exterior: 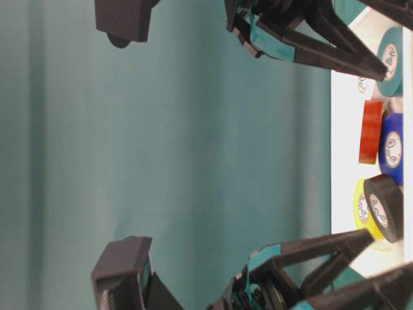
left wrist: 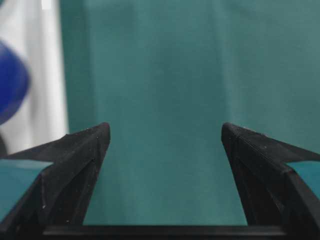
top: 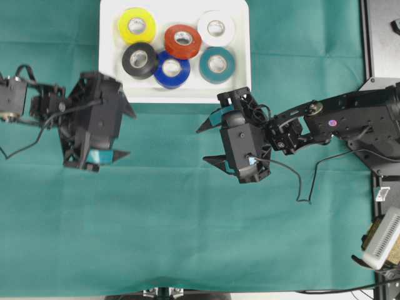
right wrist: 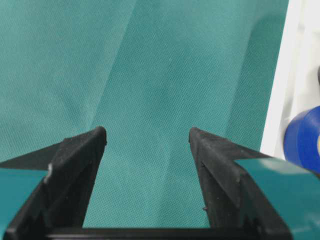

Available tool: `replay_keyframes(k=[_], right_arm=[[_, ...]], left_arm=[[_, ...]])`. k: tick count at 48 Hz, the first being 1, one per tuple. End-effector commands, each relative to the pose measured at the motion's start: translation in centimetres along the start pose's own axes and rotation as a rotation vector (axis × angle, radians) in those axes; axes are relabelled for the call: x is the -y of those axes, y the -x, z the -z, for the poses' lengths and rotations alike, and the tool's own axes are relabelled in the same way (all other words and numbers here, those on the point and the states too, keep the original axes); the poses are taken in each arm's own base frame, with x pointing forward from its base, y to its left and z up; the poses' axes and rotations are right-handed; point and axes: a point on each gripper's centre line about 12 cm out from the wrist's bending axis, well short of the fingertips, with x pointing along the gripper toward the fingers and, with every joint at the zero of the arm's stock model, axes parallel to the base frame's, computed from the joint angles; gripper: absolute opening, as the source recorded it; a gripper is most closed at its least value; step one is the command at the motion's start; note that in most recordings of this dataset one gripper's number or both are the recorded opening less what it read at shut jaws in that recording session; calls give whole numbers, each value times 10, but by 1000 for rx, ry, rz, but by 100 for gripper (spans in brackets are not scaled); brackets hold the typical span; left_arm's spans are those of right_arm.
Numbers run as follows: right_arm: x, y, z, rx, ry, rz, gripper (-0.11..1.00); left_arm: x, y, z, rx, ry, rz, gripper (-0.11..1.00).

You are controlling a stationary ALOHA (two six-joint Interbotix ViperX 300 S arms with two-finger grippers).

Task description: Put the tape alternately from left to right into the white case.

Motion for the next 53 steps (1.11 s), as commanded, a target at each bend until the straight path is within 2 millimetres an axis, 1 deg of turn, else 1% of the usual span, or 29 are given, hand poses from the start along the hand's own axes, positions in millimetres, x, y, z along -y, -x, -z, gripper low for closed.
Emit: replay_keyframes(k=[1,6,13,33,47,53], right_arm=[[-1,2,-7,24,-4,-4,71],[-1,2,-8,25,-5,-4,71],[-1,2,-8,25,-4,-5,71],[0,4,-9,29,-5,-2,71],[1,19,-11,59,-6,5,71],[2,28,-9,70,-7,10,71]], left_arm=[[10,7,-10,37,-21,19,51],[20,7,-10,36,-37,39,51],[25,6,-9,32,-47,50,51],[25,9,-11,43,-49,49,50],[24,25,-9,69,-49,45,51],[21,30,-2,65,-43,39,51]])
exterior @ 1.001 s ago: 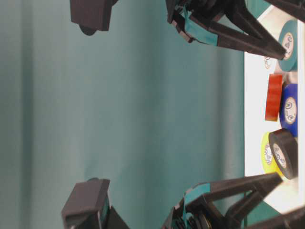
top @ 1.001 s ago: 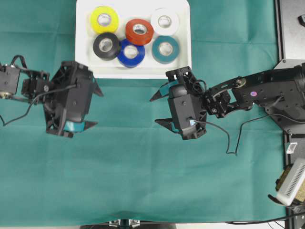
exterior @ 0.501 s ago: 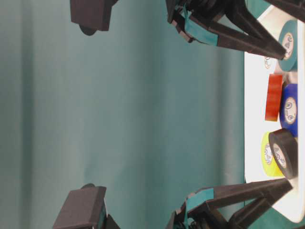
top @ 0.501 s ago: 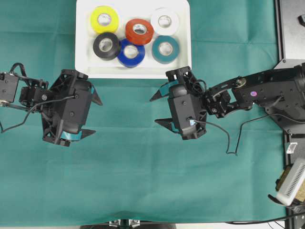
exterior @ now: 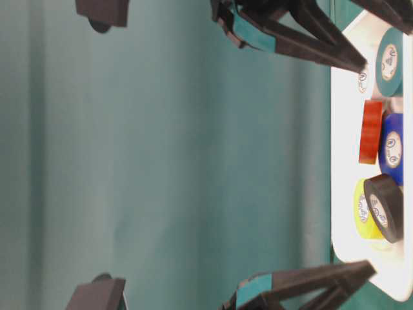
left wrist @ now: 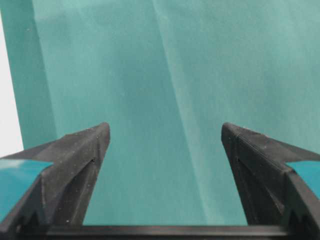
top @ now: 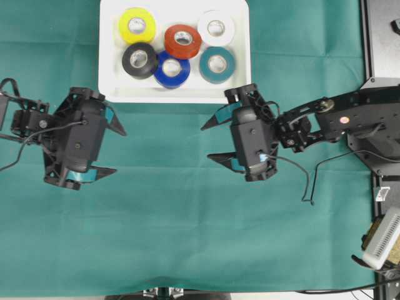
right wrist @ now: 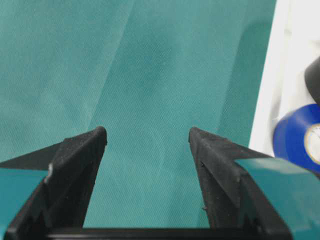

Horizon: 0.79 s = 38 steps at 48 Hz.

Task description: Put the tape alternately from left to right into the white case.

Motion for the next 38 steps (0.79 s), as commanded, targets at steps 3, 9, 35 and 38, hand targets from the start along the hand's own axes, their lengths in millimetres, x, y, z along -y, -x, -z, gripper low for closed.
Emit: replay_keyframes(k=[3,9,35,38], right_arm=[[1,16,-8,49,-2,2,71],[3,24,-7,66,-9,8,71],[20,38,13,55,-135,52,68],[21,41,14,62,-136,54,68]], left_arm=[[-4,13,-4,42,8,-14,50],[-9,22,-1,58,21,-27,50],[-23,43,9,89,53,-70,50],[-24,47,12,100,56,-77,50]])
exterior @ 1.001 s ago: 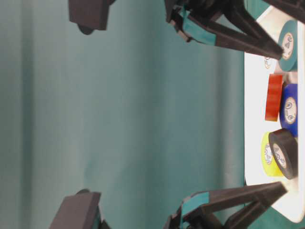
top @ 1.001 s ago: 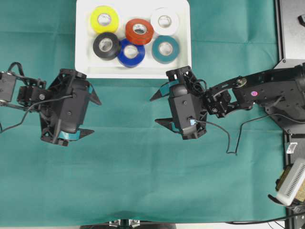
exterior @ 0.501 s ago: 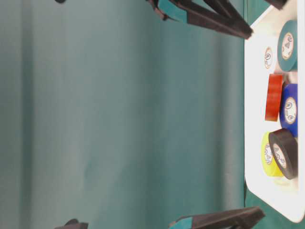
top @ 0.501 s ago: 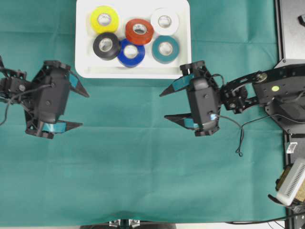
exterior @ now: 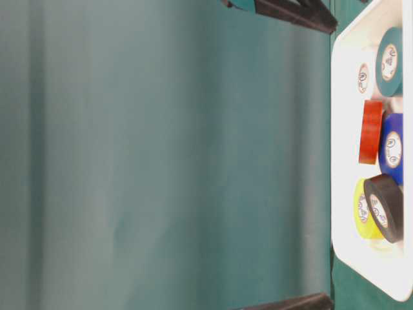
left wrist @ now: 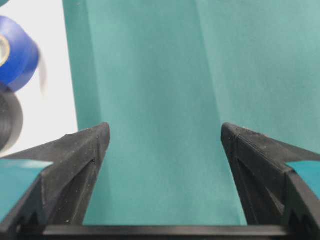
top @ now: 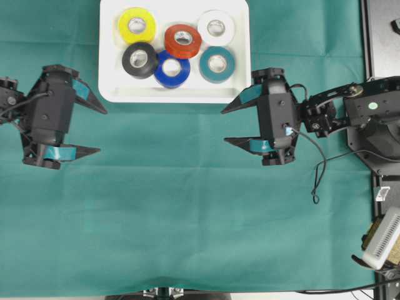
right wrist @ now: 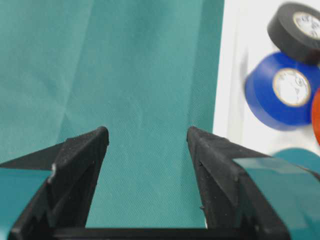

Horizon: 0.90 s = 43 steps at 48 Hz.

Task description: Put the tape alternately from left to right into the white case.

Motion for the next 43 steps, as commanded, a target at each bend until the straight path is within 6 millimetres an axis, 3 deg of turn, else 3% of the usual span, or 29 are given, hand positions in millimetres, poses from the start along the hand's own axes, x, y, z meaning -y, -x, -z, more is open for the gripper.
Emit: replay_keyframes(k=[1,43], right_arm=[[1,8,-6,37,-8,-2,68],[7,56,12,148,-26,2,68]], left_arm=[[-4,10,-5,53,5,-14,50],[-6,82,41,303,29,-74,50]])
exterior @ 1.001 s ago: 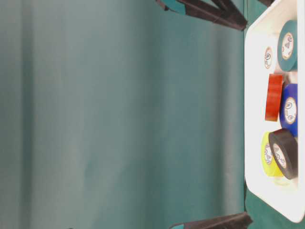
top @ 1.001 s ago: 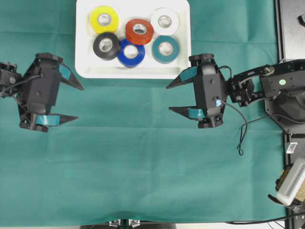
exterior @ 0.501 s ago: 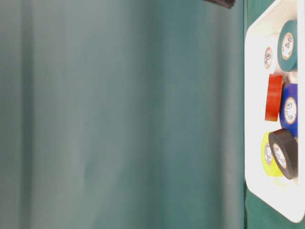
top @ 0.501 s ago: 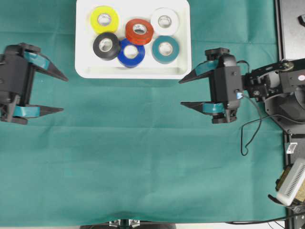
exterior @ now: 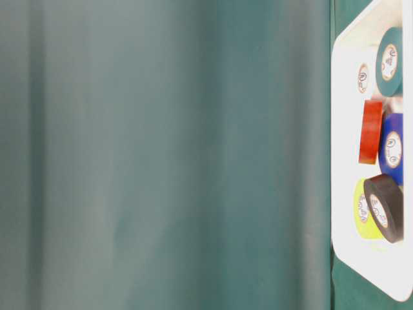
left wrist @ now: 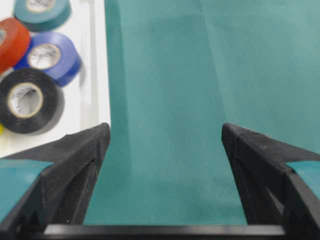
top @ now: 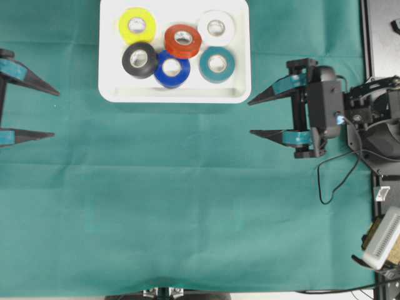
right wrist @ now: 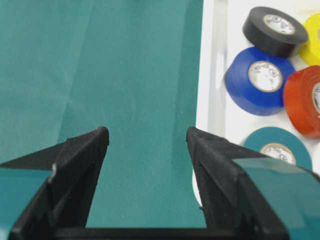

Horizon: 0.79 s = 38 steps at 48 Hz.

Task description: Put the tape alternately from left to right into the white case.

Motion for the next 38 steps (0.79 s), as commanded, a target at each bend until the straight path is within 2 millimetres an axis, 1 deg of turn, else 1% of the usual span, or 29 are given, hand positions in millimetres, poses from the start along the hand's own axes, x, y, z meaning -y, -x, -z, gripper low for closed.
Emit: replay_keyframes(k=[1,19,38], right_arm=[[2,6,-4,35,-7,1,68],[3,32,4,116,-14,-7,68],[0,48,14,192,-12,-36,68]], left_arm=[[-4,6,-4,37,8,-18,50],[-6,27,8,99,17,-41,49],[-6,38,12,148,21,-54,49]])
